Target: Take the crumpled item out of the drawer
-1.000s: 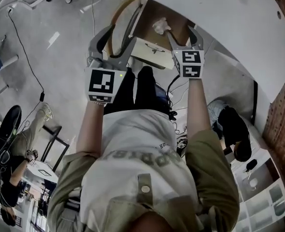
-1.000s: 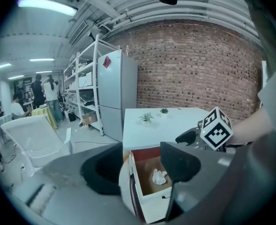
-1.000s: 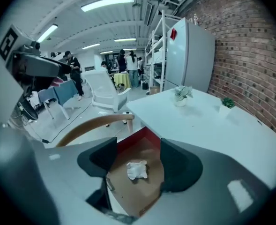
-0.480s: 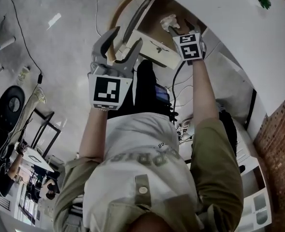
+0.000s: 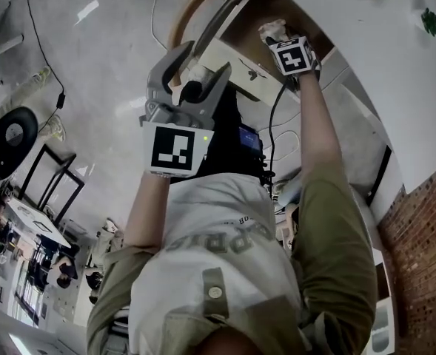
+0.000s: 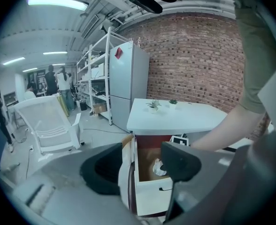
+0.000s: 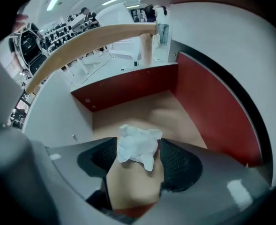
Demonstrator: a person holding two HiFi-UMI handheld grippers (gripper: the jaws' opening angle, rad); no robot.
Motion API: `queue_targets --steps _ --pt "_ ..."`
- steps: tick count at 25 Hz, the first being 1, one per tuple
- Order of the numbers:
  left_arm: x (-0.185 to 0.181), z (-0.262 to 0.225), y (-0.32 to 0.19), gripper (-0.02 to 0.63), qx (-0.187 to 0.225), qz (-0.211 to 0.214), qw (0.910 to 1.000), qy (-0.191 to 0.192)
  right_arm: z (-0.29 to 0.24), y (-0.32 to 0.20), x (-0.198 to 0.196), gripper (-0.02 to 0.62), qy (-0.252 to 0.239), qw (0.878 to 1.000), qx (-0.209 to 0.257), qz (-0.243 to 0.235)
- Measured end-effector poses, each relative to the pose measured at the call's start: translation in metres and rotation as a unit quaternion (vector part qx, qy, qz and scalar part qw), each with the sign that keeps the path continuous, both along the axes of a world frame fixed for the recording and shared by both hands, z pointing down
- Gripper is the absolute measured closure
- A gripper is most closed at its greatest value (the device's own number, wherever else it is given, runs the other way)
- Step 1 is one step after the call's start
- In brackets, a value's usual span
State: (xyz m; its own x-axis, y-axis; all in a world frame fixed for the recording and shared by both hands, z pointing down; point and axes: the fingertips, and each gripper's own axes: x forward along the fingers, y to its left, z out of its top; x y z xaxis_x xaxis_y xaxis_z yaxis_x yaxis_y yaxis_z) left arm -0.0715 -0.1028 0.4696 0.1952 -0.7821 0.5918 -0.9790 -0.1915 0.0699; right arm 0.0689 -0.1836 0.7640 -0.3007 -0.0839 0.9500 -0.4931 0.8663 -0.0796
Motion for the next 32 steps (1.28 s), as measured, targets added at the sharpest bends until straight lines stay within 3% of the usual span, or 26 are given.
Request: queue_targets --steps 6,12,17,25,32 --pt "-0.005 0.008 0.003 0.334 -0.002 -0.012 0.9999 0.0 0.026 0.005 -0.004 0.306 0.022 0.999 -0.022 -0.021" --pt "-0.013 0.013 0.006 0.334 -0.002 -0.024 0.9997 0.003 0.038 -0.001 -0.006 0.33 0.046 0.998 -0.008 -0.03" --pt "-0.023 0.017 0.013 0.334 -0.011 -0.029 0.9995 -0.002 0.04 0.001 -0.009 0.392 0.06 0.997 -0.01 -0.046" --pt "-0.024 0.017 0.015 0.334 -0.011 -0.023 0.9997 -0.006 0.036 -0.001 -0.004 0.504 0.061 0.998 -0.013 -0.029" --pt "-0.022 0.012 0.016 0.334 -0.006 -0.011 0.9999 -0.004 0.018 -0.005 0.002 0.527 0.034 0.999 -0.013 0.015"
